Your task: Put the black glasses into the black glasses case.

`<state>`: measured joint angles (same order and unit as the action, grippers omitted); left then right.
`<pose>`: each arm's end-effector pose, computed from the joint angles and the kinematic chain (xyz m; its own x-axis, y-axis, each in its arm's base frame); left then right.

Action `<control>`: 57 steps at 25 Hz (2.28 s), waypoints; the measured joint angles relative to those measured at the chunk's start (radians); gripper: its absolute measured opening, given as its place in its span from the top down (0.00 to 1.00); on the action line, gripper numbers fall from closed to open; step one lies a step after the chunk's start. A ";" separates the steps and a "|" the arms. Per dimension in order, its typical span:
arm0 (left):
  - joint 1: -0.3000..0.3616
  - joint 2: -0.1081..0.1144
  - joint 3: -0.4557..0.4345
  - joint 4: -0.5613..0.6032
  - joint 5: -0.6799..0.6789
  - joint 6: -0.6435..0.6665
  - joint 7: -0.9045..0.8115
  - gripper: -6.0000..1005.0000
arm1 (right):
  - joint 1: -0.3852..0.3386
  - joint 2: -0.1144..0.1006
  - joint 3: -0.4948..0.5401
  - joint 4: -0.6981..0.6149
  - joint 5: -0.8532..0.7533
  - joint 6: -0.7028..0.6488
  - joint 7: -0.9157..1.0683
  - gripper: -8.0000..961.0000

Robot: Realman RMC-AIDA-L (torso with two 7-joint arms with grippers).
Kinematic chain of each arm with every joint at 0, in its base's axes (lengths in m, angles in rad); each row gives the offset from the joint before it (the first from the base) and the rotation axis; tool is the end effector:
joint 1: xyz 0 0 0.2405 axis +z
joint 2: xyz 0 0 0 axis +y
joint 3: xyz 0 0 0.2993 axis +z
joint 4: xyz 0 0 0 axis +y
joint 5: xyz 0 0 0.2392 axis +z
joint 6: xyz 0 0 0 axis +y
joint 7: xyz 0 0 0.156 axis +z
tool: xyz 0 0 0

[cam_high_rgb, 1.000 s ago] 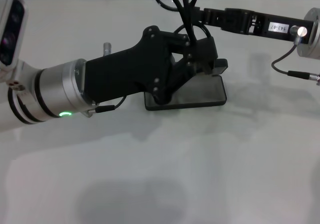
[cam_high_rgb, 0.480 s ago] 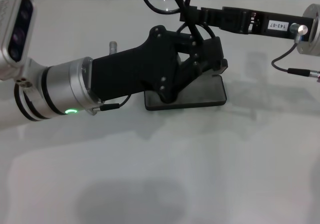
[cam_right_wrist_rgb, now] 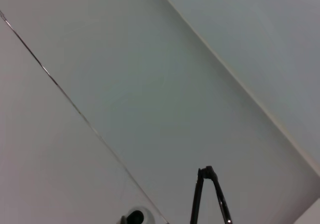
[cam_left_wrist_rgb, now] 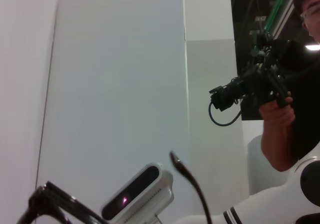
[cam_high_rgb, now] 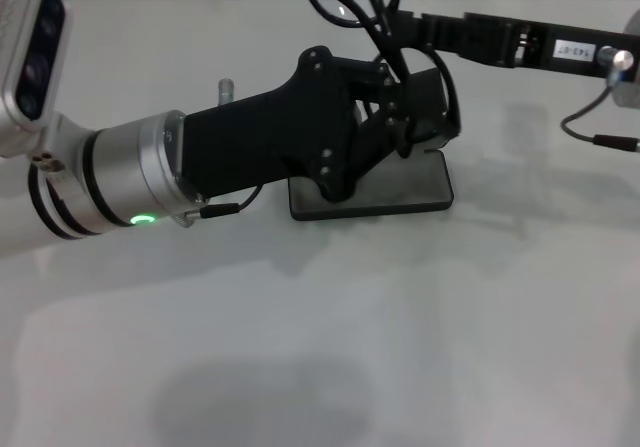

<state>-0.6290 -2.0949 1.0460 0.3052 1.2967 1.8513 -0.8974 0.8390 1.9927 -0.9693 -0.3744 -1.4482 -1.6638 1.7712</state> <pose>-0.2089 0.3459 -0.0625 0.4560 -0.0381 0.8891 0.0757 -0.9938 -0.0815 0.1602 0.4322 -0.0293 0.4886 -0.5791 -0.6527 -0.4370 -0.8098 0.3914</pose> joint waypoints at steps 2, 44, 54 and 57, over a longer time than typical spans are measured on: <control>0.000 0.001 0.000 0.001 0.000 0.011 -0.004 0.98 | -0.010 -0.003 0.005 0.000 0.001 -0.001 -0.003 0.92; 0.025 0.004 -0.012 -0.022 -0.146 -0.011 -0.023 0.98 | -0.060 -0.017 0.008 -0.012 -0.022 -0.047 -0.048 0.91; 0.162 0.030 -0.012 -0.011 -0.371 0.080 -0.055 0.98 | -0.156 -0.044 0.095 -0.095 -0.014 -0.045 -0.133 0.91; 0.194 0.041 -0.012 -0.012 -0.404 0.081 -0.068 0.98 | -0.184 -0.061 0.102 -0.134 -0.015 -0.049 -0.234 0.91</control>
<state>-0.4355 -2.0536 1.0339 0.2932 0.8926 1.9323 -0.9654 0.6547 1.9314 -0.8674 -0.5087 -1.4634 -1.7127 1.5370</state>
